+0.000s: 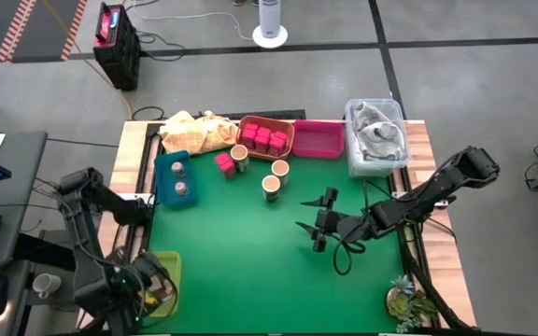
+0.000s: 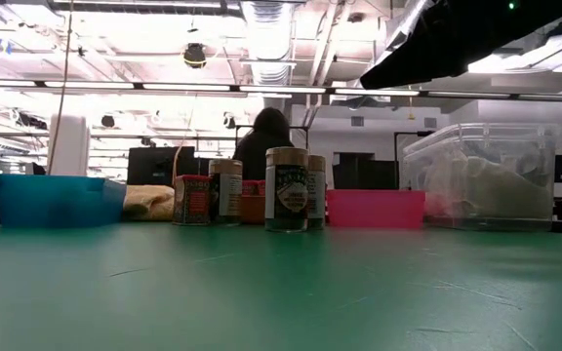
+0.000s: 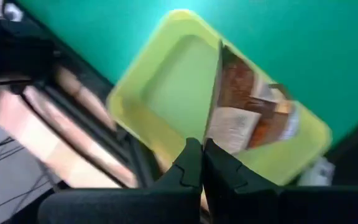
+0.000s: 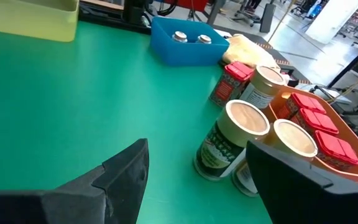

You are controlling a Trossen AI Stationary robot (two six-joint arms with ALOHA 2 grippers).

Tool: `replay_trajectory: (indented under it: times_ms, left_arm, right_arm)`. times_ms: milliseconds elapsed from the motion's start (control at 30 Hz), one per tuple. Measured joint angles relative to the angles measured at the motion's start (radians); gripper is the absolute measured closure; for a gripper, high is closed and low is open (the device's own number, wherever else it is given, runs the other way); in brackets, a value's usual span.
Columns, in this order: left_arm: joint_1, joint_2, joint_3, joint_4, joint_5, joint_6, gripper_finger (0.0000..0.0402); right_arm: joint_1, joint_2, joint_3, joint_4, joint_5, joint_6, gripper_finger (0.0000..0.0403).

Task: Sort spices by type
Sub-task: Put the orange seasoning bag into the yellow bin

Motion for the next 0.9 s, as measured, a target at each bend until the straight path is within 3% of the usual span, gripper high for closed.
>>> replay_trajectory:
  times_ms: [267,567,900]
  left_arm:
    - [0.0,-0.052,-0.113,0.0,0.057,-0.007,0.0401]
    - [0.0,-0.057,-0.123,0.002,0.111,0.006,0.0401]
    - [-0.001,-0.07,-0.123,0.001,0.076,-0.028,0.0401]
  right_arm:
    - [0.0,0.0,0.0,-0.003,0.0,0.005,0.0101]
    - [0.0,0.0,0.0,-0.005,0.001,0.017,0.0101]
    - [0.0,0.0,0.0,-0.004,0.001,0.017,0.0101]
